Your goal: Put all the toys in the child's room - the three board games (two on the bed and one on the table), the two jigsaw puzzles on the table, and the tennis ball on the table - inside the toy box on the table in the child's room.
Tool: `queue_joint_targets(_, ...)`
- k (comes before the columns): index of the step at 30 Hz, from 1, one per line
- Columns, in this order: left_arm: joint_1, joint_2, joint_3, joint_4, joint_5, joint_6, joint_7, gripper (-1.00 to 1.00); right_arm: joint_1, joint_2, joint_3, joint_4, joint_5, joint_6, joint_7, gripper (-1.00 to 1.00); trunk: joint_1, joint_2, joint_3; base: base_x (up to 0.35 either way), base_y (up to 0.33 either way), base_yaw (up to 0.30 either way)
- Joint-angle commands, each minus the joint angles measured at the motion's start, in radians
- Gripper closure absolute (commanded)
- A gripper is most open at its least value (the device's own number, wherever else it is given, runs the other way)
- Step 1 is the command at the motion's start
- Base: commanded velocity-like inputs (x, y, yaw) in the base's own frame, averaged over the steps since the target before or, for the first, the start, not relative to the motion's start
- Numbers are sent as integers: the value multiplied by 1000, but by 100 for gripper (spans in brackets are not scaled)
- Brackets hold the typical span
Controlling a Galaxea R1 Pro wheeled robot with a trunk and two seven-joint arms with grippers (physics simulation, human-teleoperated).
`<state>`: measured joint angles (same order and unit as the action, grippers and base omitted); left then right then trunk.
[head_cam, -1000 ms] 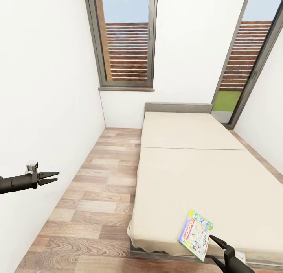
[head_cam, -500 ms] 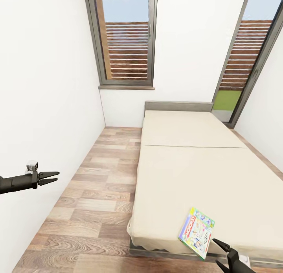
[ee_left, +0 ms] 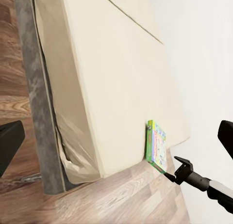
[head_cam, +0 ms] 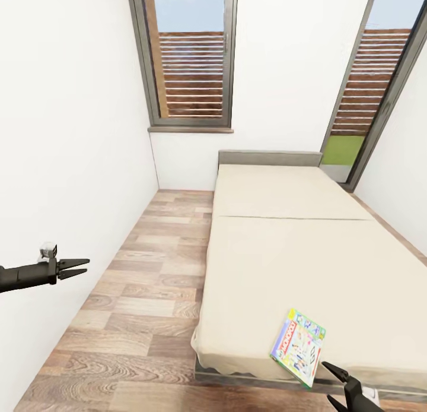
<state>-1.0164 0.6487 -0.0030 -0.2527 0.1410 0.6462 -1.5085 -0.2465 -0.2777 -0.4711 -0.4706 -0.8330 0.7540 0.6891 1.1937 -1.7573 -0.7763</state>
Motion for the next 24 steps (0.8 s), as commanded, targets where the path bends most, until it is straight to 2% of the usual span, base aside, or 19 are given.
queue_joint_targets(1, -1, 0, 0, 0, 1, 11, -4, -100, -1, 0, -4, 0, -1, 6, 1, -100, 4, -8, -4, 0, 0, 0)
queue_joint_targets(8, -1, 0, -1, -5, 1, 10, -17, -100, -1, 1, -5, 1, -1, 5, 2, -100, 31, -57, -26, 0, 0, 0)
queue_joint_targets(15, -1, 0, 1, -6, 0, 9, -62, -100, -1, 2, -7, 1, -1, 1, 4, -100, 58, -106, -48, 0, 0, 0)
queue_joint_targets(19, -1, -1, 4, -6, -1, 8, -62, -100, -1, 4, -11, 1, -2, -10, 4, -100, 73, -134, -60, 0, 0, 0)
queue_joint_targets(24, -1, -3, 6, -6, -1, 4, -62, -100, 0, 4, -16, 1, -2, -27, 10, -100, 73, -134, -60, 0, 0, 0)
